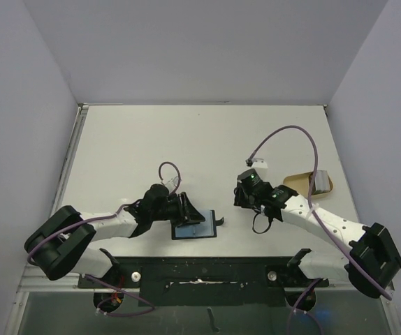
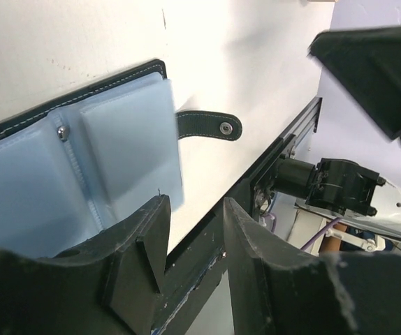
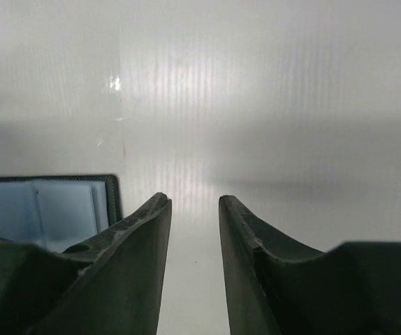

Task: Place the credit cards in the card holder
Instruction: Turn over the card slot in the card holder.

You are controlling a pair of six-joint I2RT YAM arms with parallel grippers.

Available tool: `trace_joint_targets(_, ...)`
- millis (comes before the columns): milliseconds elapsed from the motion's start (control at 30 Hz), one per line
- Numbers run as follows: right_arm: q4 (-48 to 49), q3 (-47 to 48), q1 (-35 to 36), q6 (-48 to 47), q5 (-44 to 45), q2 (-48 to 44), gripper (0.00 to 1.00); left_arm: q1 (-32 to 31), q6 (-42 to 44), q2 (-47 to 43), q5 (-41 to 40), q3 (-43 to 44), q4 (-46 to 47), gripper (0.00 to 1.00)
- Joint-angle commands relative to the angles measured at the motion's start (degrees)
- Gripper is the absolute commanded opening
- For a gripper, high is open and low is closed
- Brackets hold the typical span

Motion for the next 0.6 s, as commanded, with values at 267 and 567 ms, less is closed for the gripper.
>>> trace_joint_targets(267, -7.5, 11.8, -20.3, -21.2, 8.3, 3.0, 0.4, -0.1, 8.7, -6.9, -7.3, 5.5, -13.8, 0.37)
trace_joint_targets(567, -8.2, 15.7, -33.8, -30.4, 12.9, 11.7, 0.46, 1.1, 14.8, -12.0, -12.5, 8.0, -27.0, 0.4)
